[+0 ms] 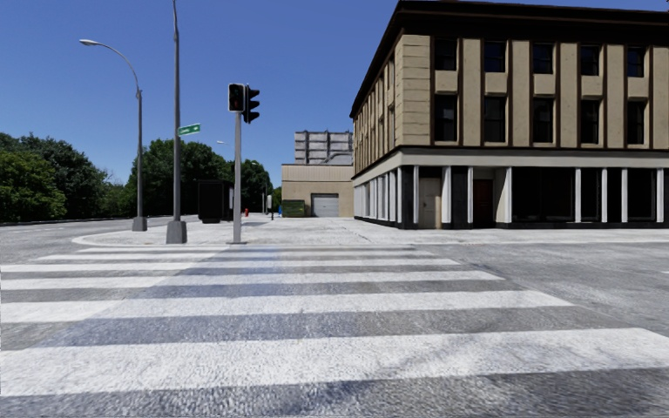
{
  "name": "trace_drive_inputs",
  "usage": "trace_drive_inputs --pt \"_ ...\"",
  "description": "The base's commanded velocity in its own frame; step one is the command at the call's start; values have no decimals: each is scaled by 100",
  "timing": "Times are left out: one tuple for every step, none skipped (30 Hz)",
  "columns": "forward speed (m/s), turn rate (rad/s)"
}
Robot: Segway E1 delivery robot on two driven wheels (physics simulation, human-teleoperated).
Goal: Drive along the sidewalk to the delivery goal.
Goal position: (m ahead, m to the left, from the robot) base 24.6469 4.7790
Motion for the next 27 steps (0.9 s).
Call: trace_drive_inputs --pt "200 8" --pt "200 8" --pt "200 12" --pt "200 15" --pt "200 17" --pt "200 17" --pt "200 17" --pt "200 17" --pt "200 17" --pt "200 17" --pt "200 17" --pt "200 17" --pt "200 17" --pt "200 17" --pt "200 17" --pt "200 17" --pt "200 17" --pt "200 17" --pt "200 17" --pt "200 17" --pt "200 17" --pt "200 17" --pt "200 17" --pt "200 17" --pt "200 17" --pt "200 17" --pt "200 17"
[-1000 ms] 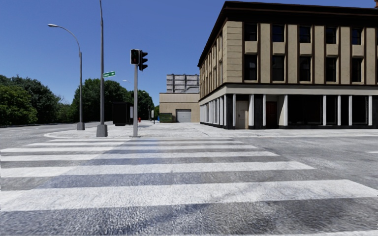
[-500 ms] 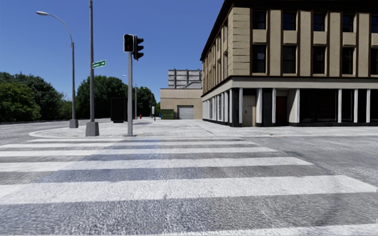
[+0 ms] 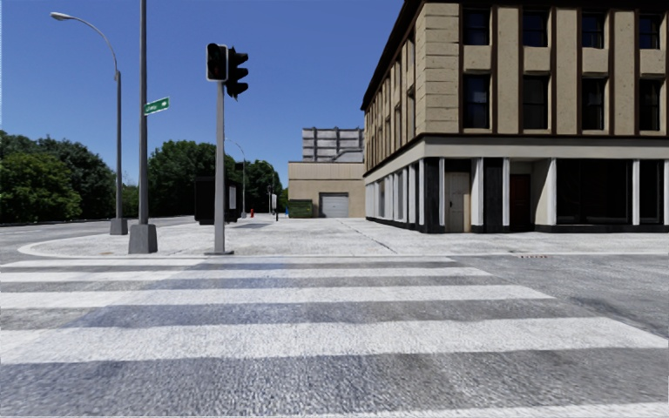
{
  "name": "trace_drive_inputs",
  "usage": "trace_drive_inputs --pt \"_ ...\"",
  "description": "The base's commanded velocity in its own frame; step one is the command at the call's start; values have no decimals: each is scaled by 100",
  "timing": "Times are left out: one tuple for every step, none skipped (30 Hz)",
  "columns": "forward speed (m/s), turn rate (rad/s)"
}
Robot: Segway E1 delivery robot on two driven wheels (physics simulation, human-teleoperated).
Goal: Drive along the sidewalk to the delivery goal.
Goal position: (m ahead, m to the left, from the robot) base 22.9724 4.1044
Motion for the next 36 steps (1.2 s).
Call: trace_drive_inputs --pt "200 17" --pt "200 17" --pt "200 17" --pt "200 17" --pt "200 17" --pt "200 17" --pt "200 17" --pt "200 17" --pt "200 17" --pt "200 17" --pt "200 20" --pt "200 21" --pt "200 21" --pt "200 21" --pt "200 21" --pt "200 17" --pt "200 5" --pt "200 5" --pt "200 0" --pt "200 0" --pt "200 0" --pt "200 0" --pt "200 0" --pt "200 0" --pt "200 0" --pt "200 0" --pt "200 0" --pt "200 0" --pt "200 0" --pt "200 0" --pt "200 0" --pt "200 0" --pt "200 0" --pt "200 0" --pt "200 0" --pt "200 0"
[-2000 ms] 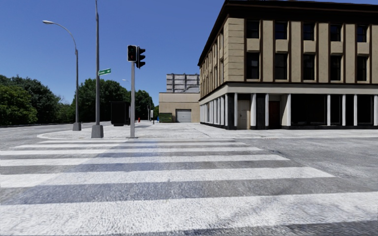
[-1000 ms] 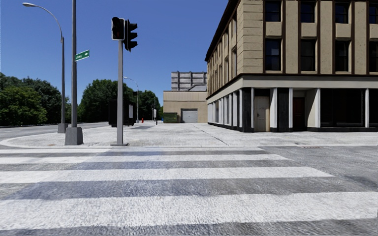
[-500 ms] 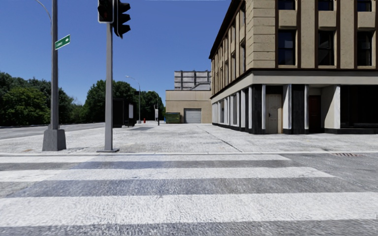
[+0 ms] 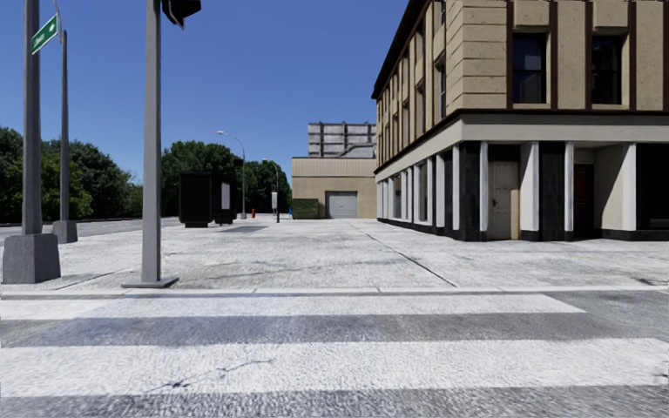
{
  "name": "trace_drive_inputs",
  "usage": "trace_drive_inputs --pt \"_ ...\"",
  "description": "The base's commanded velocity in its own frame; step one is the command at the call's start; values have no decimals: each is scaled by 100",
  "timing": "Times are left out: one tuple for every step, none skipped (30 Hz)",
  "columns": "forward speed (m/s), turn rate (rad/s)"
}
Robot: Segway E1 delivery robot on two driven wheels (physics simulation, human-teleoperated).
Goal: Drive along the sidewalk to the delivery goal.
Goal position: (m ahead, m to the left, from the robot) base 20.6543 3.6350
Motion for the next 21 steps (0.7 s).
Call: trace_drive_inputs --pt "200 0" --pt "200 0" --pt "200 0" --pt "200 0" --pt "200 0" --pt "200 0" --pt "200 0" --pt "200 -8" --pt "200 -19" --pt "200 -29" --pt "200 -38" --pt "200 -38" --pt "200 -43" --pt "200 -44" --pt "200 -45" --pt "200 -45" --pt "200 -45" --pt "200 -45" --pt "200 -45" --pt "200 -46" --pt "200 -46"
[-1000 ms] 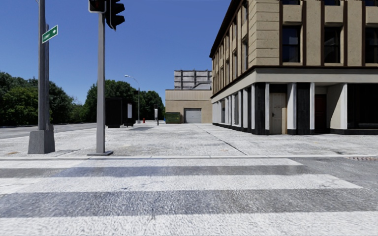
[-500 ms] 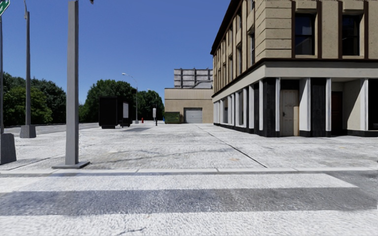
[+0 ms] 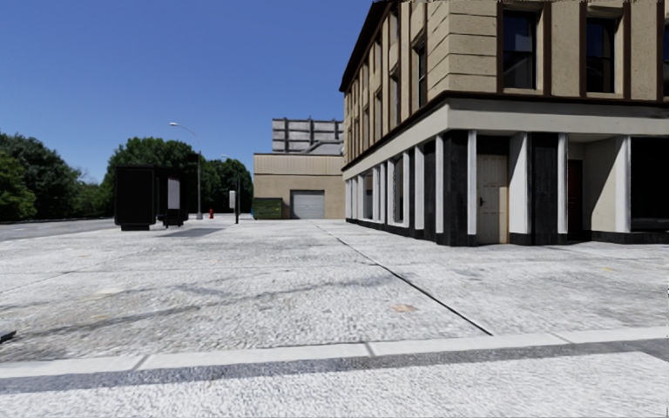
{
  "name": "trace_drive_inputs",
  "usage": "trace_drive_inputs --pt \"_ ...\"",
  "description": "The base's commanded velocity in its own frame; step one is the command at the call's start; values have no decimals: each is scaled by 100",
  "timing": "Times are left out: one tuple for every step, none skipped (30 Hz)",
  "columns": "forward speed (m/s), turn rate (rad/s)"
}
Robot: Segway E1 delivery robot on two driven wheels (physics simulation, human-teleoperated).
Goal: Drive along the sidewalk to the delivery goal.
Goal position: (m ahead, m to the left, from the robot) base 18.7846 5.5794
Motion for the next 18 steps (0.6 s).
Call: trace_drive_inputs --pt "200 -48" --pt "200 -49" --pt "200 -49" --pt "200 -49" --pt "200 -49" --pt "200 -49" --pt "200 -45" --pt "200 -45" --pt "200 -28" --pt "200 -1" --pt "200 0" --pt "200 0" --pt "200 0" --pt "200 0" --pt "200 0" --pt "200 0" --pt "200 0" --pt "200 0"
